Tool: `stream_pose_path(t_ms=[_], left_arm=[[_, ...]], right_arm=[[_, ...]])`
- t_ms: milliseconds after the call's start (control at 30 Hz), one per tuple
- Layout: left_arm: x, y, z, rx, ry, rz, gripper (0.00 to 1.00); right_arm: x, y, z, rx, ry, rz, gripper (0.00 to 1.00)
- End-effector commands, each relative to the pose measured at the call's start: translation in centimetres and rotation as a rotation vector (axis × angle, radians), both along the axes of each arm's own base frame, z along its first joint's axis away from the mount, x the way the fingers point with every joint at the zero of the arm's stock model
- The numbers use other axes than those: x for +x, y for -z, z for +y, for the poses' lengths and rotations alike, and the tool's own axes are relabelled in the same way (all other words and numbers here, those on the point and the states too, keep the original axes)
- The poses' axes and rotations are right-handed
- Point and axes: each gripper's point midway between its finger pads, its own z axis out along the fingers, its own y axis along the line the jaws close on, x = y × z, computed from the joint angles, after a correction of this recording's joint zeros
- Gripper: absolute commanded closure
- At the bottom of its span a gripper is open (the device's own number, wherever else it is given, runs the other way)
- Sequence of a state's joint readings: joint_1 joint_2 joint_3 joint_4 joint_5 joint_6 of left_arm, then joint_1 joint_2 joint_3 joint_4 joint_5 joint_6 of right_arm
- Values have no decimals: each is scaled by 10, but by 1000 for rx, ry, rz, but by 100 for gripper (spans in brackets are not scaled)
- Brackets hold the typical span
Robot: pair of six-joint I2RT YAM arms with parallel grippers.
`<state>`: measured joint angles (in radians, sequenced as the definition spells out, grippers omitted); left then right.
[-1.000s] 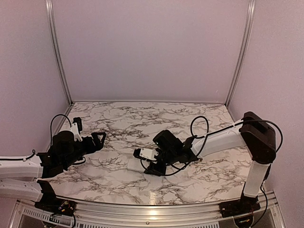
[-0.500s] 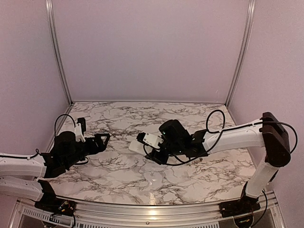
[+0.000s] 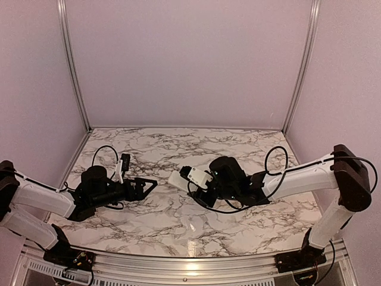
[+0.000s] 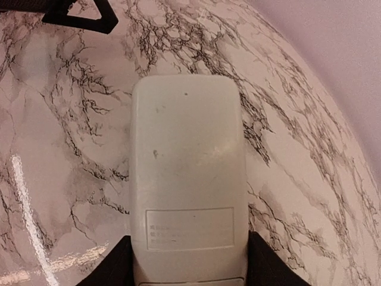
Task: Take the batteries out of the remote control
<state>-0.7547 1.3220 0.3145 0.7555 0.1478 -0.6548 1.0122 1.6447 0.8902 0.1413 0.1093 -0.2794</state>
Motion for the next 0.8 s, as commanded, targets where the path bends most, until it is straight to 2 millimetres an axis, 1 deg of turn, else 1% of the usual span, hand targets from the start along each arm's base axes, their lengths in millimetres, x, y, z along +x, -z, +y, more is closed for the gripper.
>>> stream_pose_path(t_ms=[0, 133, 300, 367, 433, 533, 600, 767], left_arm=[[-15, -34, -26, -133, 162, -56, 4], [-24, -42, -34, -178, 227, -55, 6], [-25, -38, -43, -182, 268, -37, 6], [-30, -39, -49, -199, 308, -32, 7], [-33, -42, -53, -216, 335, -33, 9], [-35, -42, -55, -214, 342, -32, 9], [-38, -39, -56, -208, 348, -29, 10], [-46, -36, -61, -214, 383, -12, 13]], right_arm=[[-1, -24, 2, 69, -12, -64, 71], [-5, -34, -2, 89, -28, -97, 72], [-17, -50, -5, 146, -82, -127, 73], [-21, -56, -5, 162, -100, -133, 76], [-26, -54, -3, 161, -128, -126, 79], [-42, -45, 9, 108, -190, -157, 85], [-51, -43, 15, 87, -213, -178, 88], [-53, -48, 14, 98, -210, -195, 94]])
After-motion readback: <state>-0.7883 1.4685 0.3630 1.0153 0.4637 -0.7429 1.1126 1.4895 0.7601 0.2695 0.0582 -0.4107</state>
